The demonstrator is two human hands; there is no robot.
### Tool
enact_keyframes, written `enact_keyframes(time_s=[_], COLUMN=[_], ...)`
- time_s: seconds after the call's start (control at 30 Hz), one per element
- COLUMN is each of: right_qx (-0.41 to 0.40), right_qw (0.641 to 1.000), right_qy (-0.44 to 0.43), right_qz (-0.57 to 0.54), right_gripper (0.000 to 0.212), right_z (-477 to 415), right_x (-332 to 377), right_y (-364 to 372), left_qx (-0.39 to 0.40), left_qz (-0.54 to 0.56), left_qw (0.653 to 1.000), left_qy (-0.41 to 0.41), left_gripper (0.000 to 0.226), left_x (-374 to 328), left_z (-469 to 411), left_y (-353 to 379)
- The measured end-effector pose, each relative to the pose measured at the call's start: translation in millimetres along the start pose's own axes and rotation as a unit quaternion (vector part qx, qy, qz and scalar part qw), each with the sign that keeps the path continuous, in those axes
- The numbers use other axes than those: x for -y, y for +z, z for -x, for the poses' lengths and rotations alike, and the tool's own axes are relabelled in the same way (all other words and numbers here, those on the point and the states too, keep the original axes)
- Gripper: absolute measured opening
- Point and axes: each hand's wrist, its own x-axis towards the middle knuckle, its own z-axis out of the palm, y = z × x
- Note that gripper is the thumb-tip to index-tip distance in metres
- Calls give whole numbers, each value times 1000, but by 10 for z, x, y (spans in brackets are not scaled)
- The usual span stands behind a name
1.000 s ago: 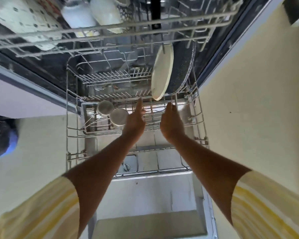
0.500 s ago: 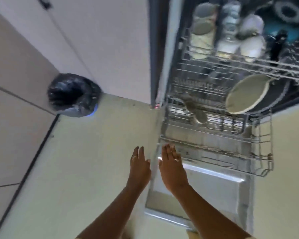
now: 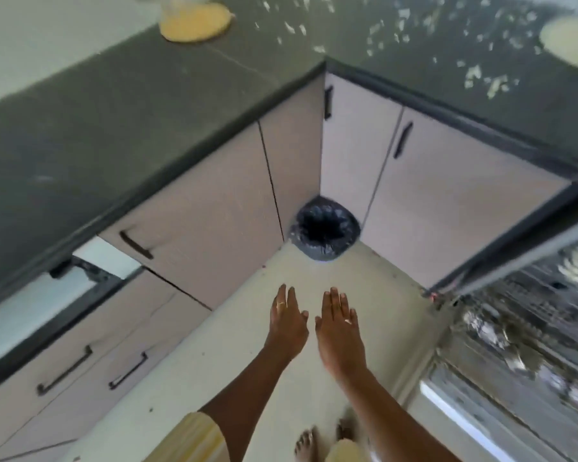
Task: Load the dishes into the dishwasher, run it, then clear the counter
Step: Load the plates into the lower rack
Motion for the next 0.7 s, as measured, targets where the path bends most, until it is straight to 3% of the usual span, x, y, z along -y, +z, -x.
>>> enact_keyframes(time_s=[0.23,0.37,0.6,0.7], right_qx=[-48,-87,-180,-157], right_qw=[997,991,973,974], right_qy=[-54,-96,-134,-159], right_qz=[-13,37,44,37], right_gripper=[55,61,70,59], right_z=[-826,-1603,-2925,-3418], right_x=[469,637,969,1039], right_y=[-702,-1211,-2152,-2402], left_qx=[-67,-96,-184,-196], left_qz=[22,51,3,-6], left_qw=[997,992,975,975], left_qy=[37,70,121,104], left_gripper=[58,58,55,51], left_x=[-262,-609,-1005,-1020], left_z=[-640,-1286,-2552,-3011], left_y=[-869,-1505,-2480,-2777])
